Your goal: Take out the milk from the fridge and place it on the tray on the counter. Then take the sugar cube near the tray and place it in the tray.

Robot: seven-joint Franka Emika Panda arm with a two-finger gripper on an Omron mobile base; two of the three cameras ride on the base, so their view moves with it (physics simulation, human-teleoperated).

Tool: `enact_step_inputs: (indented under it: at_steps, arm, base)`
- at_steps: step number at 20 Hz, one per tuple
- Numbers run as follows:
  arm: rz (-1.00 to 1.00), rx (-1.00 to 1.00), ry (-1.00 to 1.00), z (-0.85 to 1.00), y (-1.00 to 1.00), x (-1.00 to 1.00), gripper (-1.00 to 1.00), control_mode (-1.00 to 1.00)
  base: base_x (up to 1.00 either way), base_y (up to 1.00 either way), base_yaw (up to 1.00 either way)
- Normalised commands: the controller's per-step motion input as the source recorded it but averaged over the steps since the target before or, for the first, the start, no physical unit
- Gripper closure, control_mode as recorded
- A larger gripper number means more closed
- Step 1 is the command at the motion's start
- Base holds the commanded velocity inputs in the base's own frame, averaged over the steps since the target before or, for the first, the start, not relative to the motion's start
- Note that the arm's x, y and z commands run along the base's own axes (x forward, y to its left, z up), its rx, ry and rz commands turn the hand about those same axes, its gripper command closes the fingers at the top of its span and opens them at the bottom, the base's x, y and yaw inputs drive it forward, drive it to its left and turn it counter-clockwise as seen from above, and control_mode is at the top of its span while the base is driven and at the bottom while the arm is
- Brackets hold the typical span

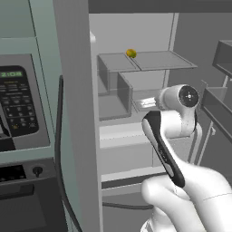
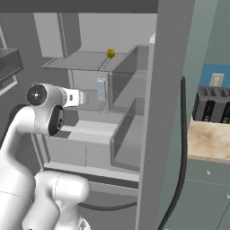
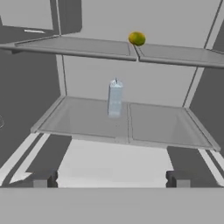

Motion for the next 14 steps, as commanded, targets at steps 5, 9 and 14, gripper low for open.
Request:
enact_step_inputs:
  at_steps: [5,9,14]
  arm:
    - [0.00,0.00,-0.13,0.00,-0.02,0.29,-1.00,-1.00]
    - [0.02,0.00,0.00,-0.01,-0.19,0.34,-1.00,-1.00]
    - [0.07,0.00,-0.10,0.00,-0.07,0.11,-1.00,-1.00]
  base:
    - [0.00,0.00,0.00]
    - [0.00,0.00,0.00]
    - [0.00,0.00,0.00]
